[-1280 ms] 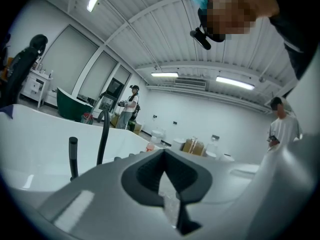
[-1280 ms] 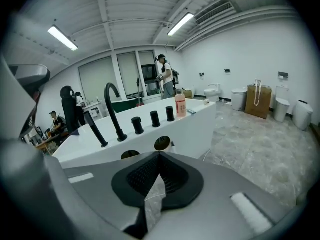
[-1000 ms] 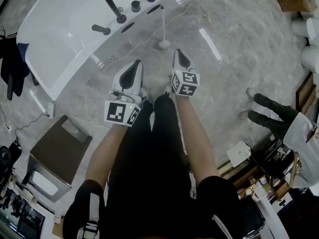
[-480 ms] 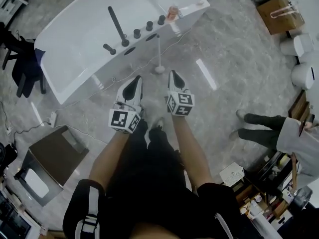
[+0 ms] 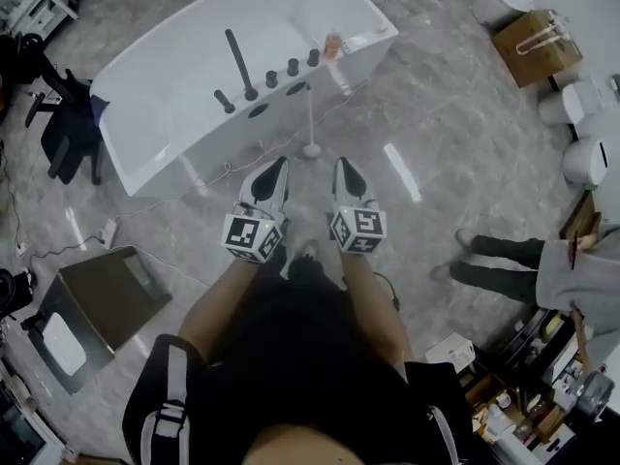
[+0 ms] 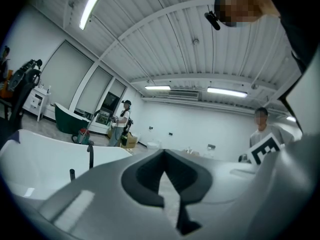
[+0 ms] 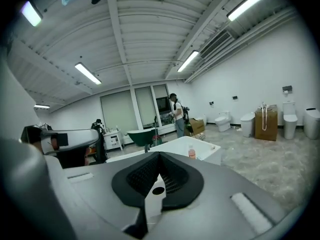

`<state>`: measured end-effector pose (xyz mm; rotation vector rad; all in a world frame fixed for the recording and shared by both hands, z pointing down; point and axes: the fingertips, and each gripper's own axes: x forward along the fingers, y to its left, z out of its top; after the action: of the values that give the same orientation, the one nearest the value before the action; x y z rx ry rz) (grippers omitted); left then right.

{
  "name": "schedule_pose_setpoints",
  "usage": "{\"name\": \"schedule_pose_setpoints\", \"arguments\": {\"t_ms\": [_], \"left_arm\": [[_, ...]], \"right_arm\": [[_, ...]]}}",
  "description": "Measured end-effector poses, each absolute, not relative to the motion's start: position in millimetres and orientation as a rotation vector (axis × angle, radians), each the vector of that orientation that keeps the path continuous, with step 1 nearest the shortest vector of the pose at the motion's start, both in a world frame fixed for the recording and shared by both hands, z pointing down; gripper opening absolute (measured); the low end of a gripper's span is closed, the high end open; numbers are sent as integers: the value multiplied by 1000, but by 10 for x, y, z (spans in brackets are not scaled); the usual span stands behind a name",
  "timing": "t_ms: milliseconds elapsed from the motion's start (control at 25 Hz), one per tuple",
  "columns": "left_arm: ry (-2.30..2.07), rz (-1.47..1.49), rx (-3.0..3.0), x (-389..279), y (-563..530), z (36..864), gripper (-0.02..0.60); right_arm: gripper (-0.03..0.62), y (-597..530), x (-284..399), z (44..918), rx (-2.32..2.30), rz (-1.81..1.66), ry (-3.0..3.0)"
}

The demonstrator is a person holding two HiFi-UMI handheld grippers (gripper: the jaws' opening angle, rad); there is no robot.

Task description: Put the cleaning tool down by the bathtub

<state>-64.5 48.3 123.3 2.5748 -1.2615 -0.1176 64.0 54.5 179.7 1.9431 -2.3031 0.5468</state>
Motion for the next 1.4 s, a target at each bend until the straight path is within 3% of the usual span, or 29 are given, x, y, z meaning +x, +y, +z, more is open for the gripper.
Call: {"name": "schedule_pose_setpoints", "arguments": {"t_ms": [400, 1400], "left_arm": [[-1235, -138, 2632, -610, 954, 875, 6], [-1266, -117, 2638, -685, 1030, 890, 8]], "right_arm": [[0, 1285, 717, 1083, 2015, 386, -2366], [-2, 1372, 712, 916, 1998, 312, -2417]]}}
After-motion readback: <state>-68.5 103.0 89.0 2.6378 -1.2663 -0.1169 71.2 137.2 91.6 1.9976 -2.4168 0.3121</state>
